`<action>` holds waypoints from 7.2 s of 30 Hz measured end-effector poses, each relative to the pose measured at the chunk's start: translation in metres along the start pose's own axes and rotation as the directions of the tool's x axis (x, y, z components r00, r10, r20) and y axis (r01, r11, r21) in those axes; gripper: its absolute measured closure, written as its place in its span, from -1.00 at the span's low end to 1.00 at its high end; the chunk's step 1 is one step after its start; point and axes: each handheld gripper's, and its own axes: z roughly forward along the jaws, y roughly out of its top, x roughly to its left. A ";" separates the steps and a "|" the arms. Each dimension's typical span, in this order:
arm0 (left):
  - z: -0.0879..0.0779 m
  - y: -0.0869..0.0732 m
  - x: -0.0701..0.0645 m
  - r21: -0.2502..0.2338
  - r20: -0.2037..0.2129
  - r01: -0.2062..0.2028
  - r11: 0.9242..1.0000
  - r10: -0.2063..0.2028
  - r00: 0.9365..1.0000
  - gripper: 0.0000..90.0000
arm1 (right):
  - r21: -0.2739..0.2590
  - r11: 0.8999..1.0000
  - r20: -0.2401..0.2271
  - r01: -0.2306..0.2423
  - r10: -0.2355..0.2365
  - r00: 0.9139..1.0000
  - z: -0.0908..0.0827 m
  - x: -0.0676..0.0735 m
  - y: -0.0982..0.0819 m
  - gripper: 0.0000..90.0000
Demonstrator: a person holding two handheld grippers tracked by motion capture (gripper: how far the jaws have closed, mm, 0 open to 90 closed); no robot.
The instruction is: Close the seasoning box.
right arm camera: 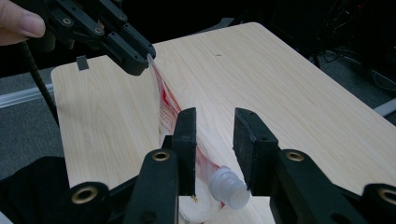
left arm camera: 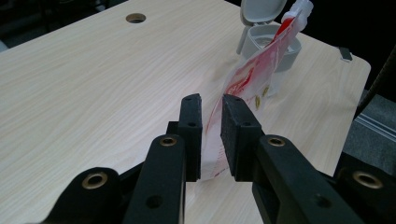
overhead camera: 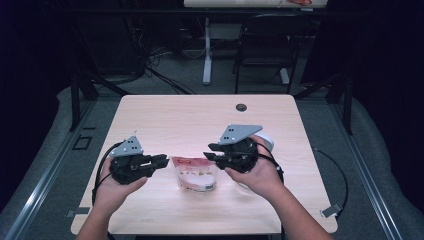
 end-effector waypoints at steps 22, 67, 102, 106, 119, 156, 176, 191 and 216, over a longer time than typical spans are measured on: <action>-0.001 -0.003 0.004 0.010 -0.009 0.001 1.000 -0.001 1.000 0.69 | 0.063 0.997 -0.078 0.049 -0.044 0.996 0.036 0.013 0.018 0.60; -0.005 -0.006 0.008 0.009 -0.020 0.010 1.000 -0.010 1.000 0.67 | 0.281 0.946 -0.164 0.159 -0.116 0.980 0.088 0.016 0.034 0.67; -0.005 -0.007 0.010 0.012 -0.021 0.017 1.000 -0.017 1.000 0.63 | 0.326 0.918 -0.220 0.225 -0.158 0.963 0.093 0.013 0.039 0.98; -0.005 -0.007 0.010 0.014 -0.021 0.016 1.000 -0.016 1.000 0.63 | 0.321 0.918 -0.230 0.234 -0.164 0.959 0.093 0.012 0.039 0.99; -0.004 -0.008 0.011 0.015 -0.018 0.016 1.000 -0.016 1.000 0.56 | 0.314 0.918 -0.224 0.244 -0.178 0.958 0.089 0.010 0.038 1.00; 0.016 -0.012 0.003 0.011 0.042 -0.010 1.000 0.010 0.999 0.41 | 0.213 0.950 -0.199 0.228 -0.187 0.962 0.047 0.006 0.040 1.00; 0.031 -0.015 -0.004 0.021 0.093 -0.030 0.999 0.027 0.995 0.34 | 0.185 0.954 -0.188 0.234 -0.199 0.962 0.029 0.004 0.046 1.00; 0.045 -0.020 -0.007 0.017 0.165 -0.056 0.998 0.053 0.985 0.15 | 0.162 0.954 -0.189 0.254 -0.223 0.956 0.018 0.007 0.056 1.00; 0.067 -0.028 -0.012 0.023 0.247 -0.065 0.998 0.057 0.967 -0.02 | 0.137 0.951 -0.205 0.278 -0.248 0.947 0.008 0.011 0.065 1.00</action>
